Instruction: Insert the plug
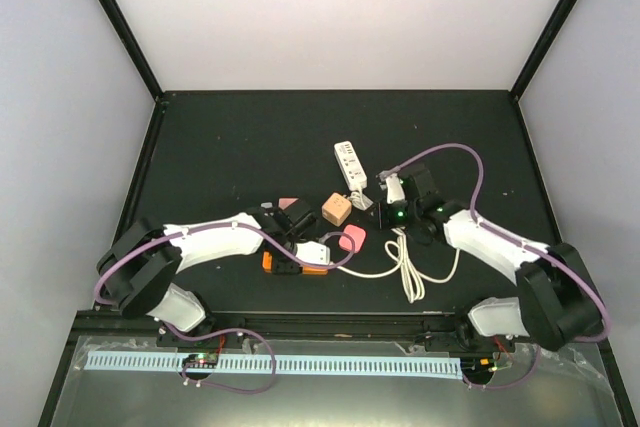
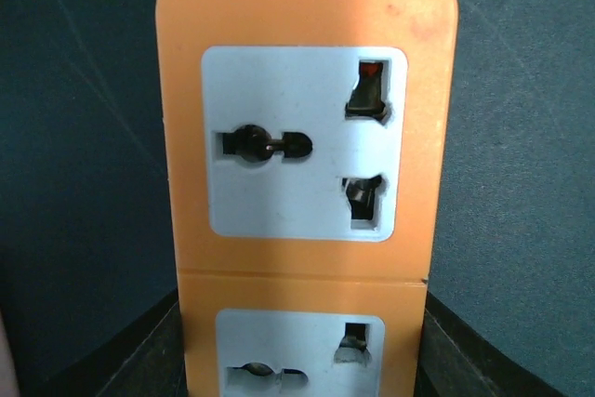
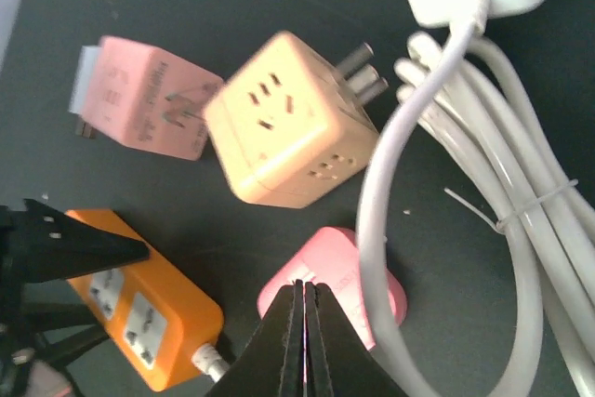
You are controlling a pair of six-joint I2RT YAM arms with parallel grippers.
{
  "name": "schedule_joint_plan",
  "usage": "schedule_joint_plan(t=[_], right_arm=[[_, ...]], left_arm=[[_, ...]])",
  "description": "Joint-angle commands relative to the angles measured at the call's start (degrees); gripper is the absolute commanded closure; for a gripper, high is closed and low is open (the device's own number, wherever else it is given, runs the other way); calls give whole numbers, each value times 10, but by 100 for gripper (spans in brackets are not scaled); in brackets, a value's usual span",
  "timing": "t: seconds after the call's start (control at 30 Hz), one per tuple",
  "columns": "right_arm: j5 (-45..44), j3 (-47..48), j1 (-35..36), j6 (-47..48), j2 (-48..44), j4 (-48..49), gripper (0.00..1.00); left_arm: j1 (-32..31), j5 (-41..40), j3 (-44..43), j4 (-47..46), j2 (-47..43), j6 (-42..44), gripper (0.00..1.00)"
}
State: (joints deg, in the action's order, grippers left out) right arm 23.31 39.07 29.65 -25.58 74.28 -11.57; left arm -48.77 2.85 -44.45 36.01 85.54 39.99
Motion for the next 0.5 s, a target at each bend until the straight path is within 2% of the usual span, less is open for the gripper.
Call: schedule_joint_plan(t=[0.0, 0.17, 0.33, 0.47], right_arm=[[2, 9, 1, 9, 69, 5, 96], [-105, 70, -3, 27, 168, -48, 99], [-229, 132, -25, 24, 202, -73, 99], [-266, 188, -39, 27, 233, -89, 99]], left_arm=[[10, -29, 8, -20, 20, -13, 98], [14, -22, 13, -26, 12, -14, 99], [17, -12, 13, -36, 15, -13, 98], [20, -12, 5, -49, 36, -15, 98]])
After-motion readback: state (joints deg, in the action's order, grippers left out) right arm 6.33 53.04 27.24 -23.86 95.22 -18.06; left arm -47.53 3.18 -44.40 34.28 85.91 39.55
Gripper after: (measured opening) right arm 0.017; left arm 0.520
